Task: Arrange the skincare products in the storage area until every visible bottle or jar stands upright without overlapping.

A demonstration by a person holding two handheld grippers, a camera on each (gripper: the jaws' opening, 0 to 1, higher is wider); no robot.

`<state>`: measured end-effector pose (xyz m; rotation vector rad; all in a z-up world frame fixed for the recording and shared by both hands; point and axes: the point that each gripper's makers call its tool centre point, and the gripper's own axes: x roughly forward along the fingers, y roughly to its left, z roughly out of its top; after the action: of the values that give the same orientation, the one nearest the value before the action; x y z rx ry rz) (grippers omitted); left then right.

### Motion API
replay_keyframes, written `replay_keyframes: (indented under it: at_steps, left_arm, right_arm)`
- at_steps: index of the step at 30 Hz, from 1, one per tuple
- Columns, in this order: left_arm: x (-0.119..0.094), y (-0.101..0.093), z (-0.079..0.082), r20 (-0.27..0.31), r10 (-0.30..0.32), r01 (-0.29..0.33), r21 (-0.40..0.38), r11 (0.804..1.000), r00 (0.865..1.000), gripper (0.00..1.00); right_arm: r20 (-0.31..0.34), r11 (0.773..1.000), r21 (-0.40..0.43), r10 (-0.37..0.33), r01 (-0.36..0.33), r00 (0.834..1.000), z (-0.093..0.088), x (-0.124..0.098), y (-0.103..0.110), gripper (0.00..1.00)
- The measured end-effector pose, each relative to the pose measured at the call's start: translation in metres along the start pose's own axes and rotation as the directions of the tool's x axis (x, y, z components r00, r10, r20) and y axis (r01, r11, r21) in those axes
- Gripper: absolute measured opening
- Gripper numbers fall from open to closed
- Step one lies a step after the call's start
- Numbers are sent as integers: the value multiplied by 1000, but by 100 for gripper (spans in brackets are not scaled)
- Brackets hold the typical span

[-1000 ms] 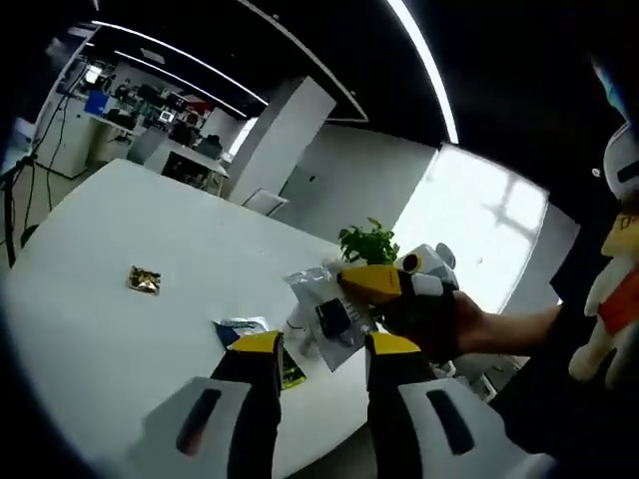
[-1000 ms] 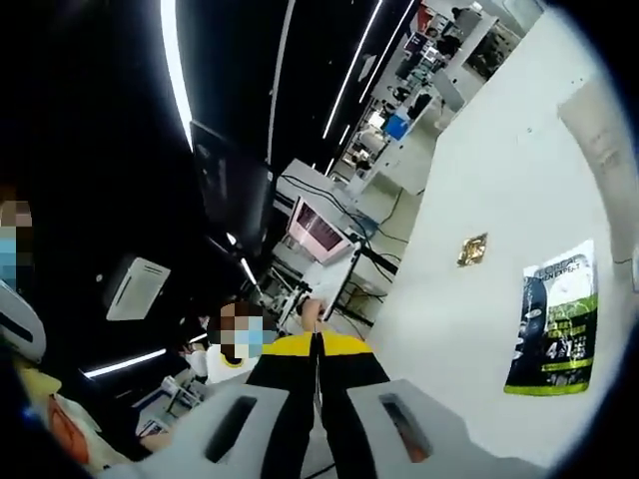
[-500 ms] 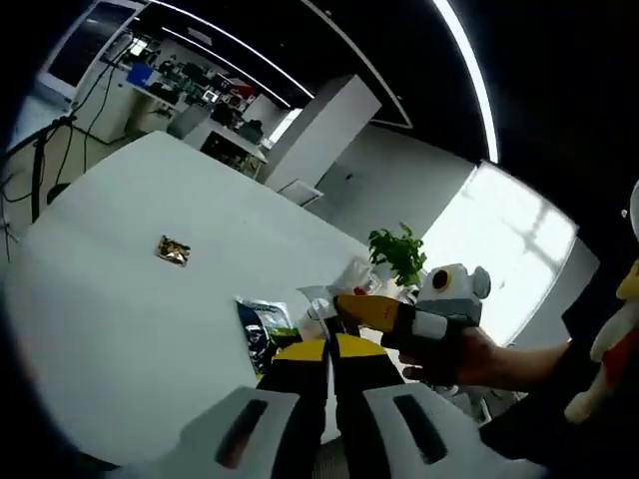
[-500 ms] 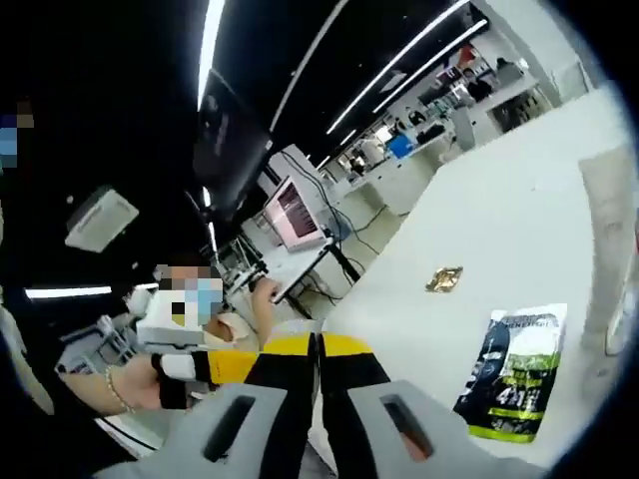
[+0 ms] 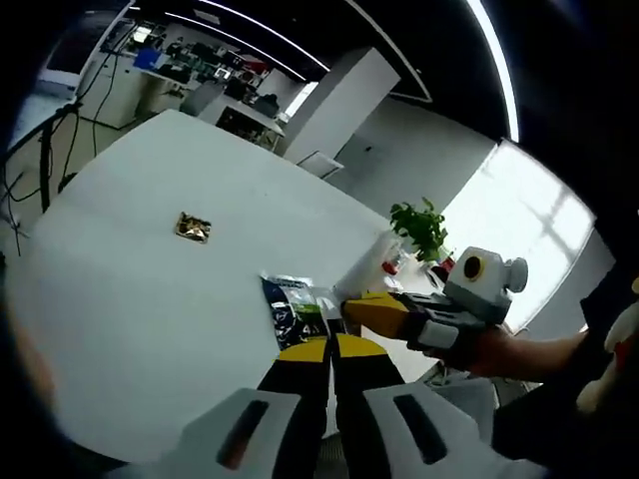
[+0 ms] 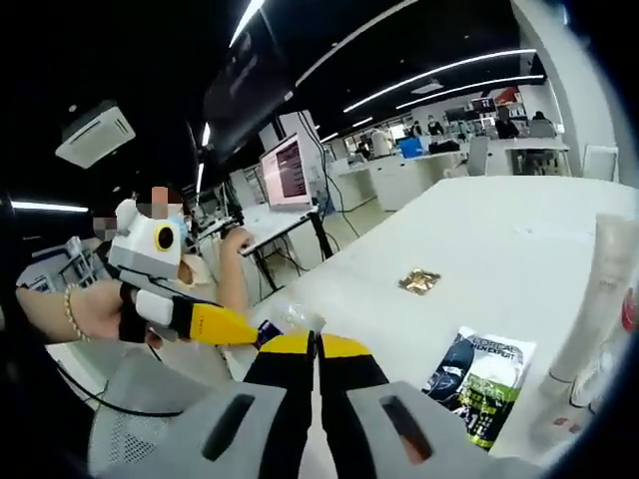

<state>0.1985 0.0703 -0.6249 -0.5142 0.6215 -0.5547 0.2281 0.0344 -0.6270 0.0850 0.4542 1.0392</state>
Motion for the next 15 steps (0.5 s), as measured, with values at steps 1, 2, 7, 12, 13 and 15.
replay_keyframes:
  at_steps: [1,2,7,12,13,15]
  left_arm:
    - [0,2,-1,-2,4,-4,-3,1000,1000,0]
    - [2,4,-2,-8,7,-7,-5,1000,1000,0]
    - [8,19,-6,-42,35,-34,15,999,999,0]
    - [14,34,-11,-61,56,-56,3,998,997,0]
    - [15,36,-13,-63,59,-59,2,998,996,0]
    - [16,38,-14,-68,64,-64,-2,998,996,0]
  right_arm:
    - [-5,1000,-3,-7,7,1000,-2,1,-2,1]
    - [-11,1000,-8,-14,14,1000,-5,2,-4,1]
    - [-48,998,-50,-39,36,998,-16,9,-12,1]
    - [-82,996,-68,-55,50,995,-26,19,-16,1]
    - [-86,996,-70,-57,51,995,-27,20,-17,1]
    - [-94,996,-64,-60,54,994,-31,23,-19,1]
